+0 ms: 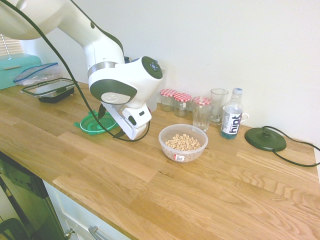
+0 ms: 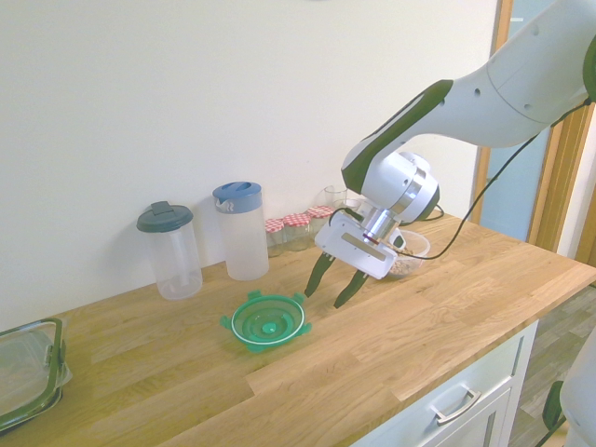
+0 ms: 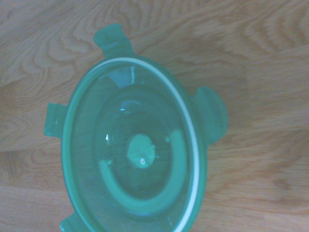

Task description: Cover the lid of food container

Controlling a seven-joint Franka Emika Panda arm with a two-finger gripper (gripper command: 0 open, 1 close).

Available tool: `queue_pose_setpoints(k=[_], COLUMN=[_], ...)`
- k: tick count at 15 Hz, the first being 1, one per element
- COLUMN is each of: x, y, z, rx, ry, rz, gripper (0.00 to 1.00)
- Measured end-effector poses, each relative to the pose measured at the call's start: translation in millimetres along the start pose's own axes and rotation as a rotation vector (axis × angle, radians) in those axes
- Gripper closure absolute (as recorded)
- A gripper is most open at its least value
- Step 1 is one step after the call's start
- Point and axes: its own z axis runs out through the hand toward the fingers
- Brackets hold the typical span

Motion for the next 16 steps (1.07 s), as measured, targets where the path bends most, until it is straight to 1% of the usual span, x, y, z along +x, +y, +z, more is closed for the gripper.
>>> queue_pose_setpoints(k=[3,6,10,11,14,16], x=[-10,-6,0,1,3,5], y=[-8,-9,-11,-11,-10,-9], z=[27,46,53,57,65,68], rx=[0.023,0.051,0.143,0.162,0.215,0.232], ry=[0.000,0.005,-0.014,-0.022,-0.056,-0.071], rz=[0.012,0.033,0.050,0.053,0.068,0.076], gripper=[0.00,0.00,0.00,1.00,1.00,1.00])
